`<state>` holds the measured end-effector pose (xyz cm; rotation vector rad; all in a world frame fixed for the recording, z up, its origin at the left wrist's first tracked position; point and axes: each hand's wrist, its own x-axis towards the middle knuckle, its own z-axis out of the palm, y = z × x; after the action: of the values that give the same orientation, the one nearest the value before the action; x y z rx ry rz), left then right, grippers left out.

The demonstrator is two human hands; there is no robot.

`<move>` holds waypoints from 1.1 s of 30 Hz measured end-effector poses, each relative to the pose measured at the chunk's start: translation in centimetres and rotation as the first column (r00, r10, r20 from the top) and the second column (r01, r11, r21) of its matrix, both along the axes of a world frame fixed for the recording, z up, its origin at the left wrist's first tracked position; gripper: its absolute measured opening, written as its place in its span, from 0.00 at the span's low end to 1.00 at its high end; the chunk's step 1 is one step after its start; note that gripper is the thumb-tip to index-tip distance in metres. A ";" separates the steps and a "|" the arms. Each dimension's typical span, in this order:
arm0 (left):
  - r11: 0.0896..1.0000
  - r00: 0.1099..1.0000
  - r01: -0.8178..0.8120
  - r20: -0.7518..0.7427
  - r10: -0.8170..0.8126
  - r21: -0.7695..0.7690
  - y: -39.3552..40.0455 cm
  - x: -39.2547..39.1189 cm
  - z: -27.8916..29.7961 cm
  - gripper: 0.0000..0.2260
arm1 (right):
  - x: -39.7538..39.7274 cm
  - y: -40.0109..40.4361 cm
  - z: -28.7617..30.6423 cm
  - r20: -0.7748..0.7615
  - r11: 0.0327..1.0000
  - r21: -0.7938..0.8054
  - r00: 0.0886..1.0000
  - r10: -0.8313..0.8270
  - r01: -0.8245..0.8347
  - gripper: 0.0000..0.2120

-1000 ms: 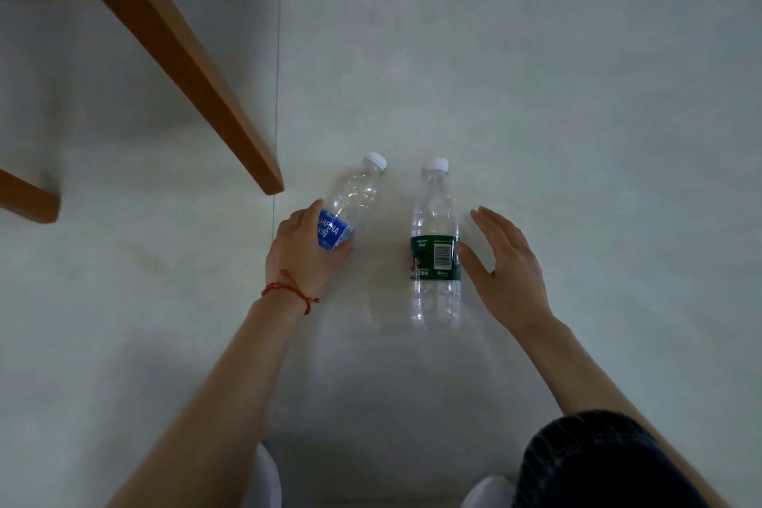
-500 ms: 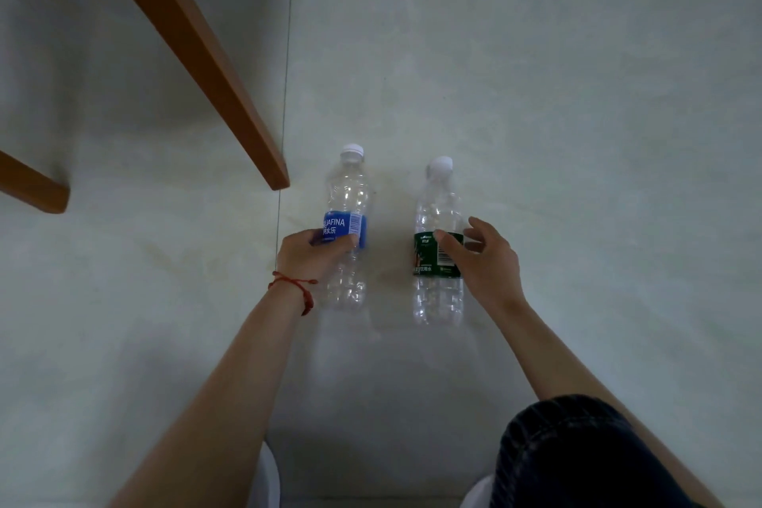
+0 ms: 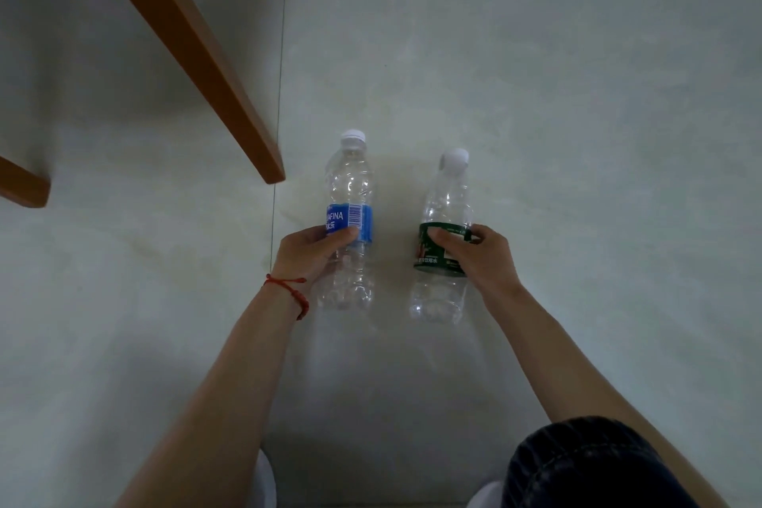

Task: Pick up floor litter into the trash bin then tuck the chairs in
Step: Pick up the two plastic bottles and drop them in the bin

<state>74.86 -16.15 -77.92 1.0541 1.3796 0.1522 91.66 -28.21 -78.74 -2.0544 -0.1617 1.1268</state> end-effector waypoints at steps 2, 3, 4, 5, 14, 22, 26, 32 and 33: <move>1.000 1.000 0.003 -0.001 -0.003 -0.002 -0.1 0.4 -0.4 0.06 | 0.4 -0.5 0.1 -0.053 0.998 0.051 0.998 -0.034 0.037 0.16; 1.000 1.000 0.001 -0.003 -0.001 -0.007 -0.2 0.5 -0.6 0.06 | 0.6 -0.7 0.3 -0.067 0.997 0.068 0.997 -0.041 0.045 0.15; 1.000 1.000 -0.001 0.000 0.001 -0.017 -0.3 0.7 -0.6 0.05 | 0.8 -0.8 0.5 -0.077 0.996 0.075 0.996 -0.043 0.049 0.14; 1.000 1.000 0.003 -0.005 -0.003 -0.028 -0.4 0.8 -0.4 0.06 | 1.1 -1.0 0.8 -0.087 0.996 0.077 0.995 -0.045 0.052 0.13; 0.997 0.997 0.070 -0.046 -0.069 0.013 -1.9 1.4 6.2 0.05 | 2.6 -3.2 8.2 -0.128 0.987 0.066 0.983 -0.134 0.144 0.08; 0.996 0.996 0.081 -0.029 -0.081 0.029 -2.4 2.0 15.3 0.08 | 2.2 -4.7 16.8 -0.107 0.978 0.045 0.974 -0.199 0.205 0.26; 0.998 0.998 0.063 -0.029 -0.063 -0.009 -3.9 2.6 21.0 0.08 | 1.2 -5.8 22.7 -0.109 0.966 0.045 0.963 -0.247 0.253 0.26; 0.995 0.995 0.094 -0.039 -0.095 -0.035 -5.4 2.5 31.5 0.03 | -0.2 -7.1 33.2 -0.128 0.960 0.033 0.953 -0.273 0.279 0.25; 0.995 0.995 0.095 -0.037 -0.096 -0.039 -5.5 2.4 33.3 0.04 | -0.2 -7.3 35.0 -0.129 0.958 0.032 0.951 -0.280 0.286 0.25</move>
<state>77.26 -21.62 -44.58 1.0946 1.3585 0.0357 91.41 -35.52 -43.75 -1.8850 0.1611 1.0535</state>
